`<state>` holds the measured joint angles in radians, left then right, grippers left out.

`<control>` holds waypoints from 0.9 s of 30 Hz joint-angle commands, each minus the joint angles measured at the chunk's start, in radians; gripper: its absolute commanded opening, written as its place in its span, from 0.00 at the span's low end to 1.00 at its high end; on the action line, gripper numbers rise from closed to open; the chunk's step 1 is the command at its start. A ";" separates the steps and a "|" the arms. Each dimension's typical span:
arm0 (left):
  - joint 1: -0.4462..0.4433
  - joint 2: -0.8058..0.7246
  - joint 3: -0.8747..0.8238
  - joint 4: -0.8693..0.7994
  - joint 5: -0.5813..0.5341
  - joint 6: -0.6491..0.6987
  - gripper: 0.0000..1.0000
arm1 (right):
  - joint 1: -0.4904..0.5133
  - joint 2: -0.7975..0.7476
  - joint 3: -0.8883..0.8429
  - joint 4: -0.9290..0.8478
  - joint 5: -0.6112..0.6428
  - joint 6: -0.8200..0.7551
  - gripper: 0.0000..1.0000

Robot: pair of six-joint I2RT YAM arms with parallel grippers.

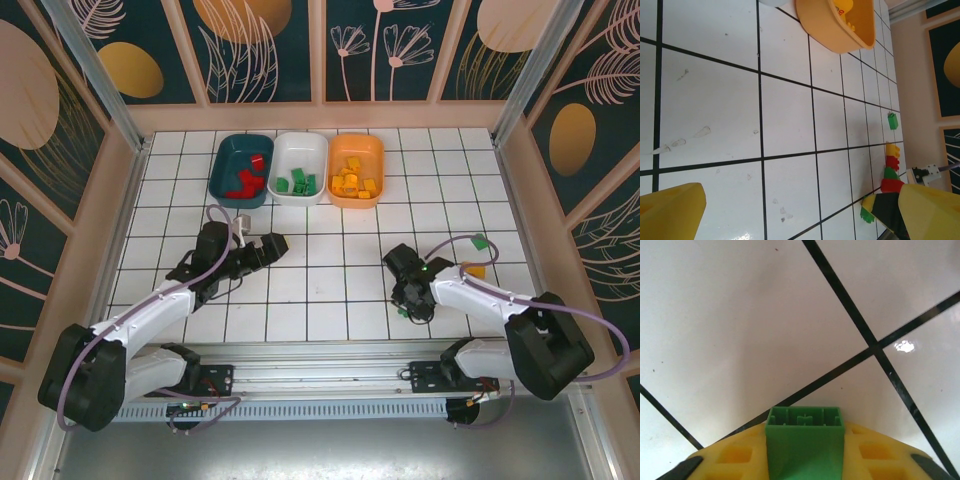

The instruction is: Sort the legos into containers by color

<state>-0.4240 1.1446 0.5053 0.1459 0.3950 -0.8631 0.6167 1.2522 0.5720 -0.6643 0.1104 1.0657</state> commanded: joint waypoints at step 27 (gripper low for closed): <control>0.370 -0.075 -0.021 -0.149 0.156 -0.031 0.99 | 0.033 1.111 1.549 0.215 0.106 -0.592 0.30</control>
<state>-0.0563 1.1019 0.4667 0.0189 0.5247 -0.9306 0.6590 2.3299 2.0121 -0.3985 0.2310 0.5098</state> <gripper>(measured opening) 0.985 0.300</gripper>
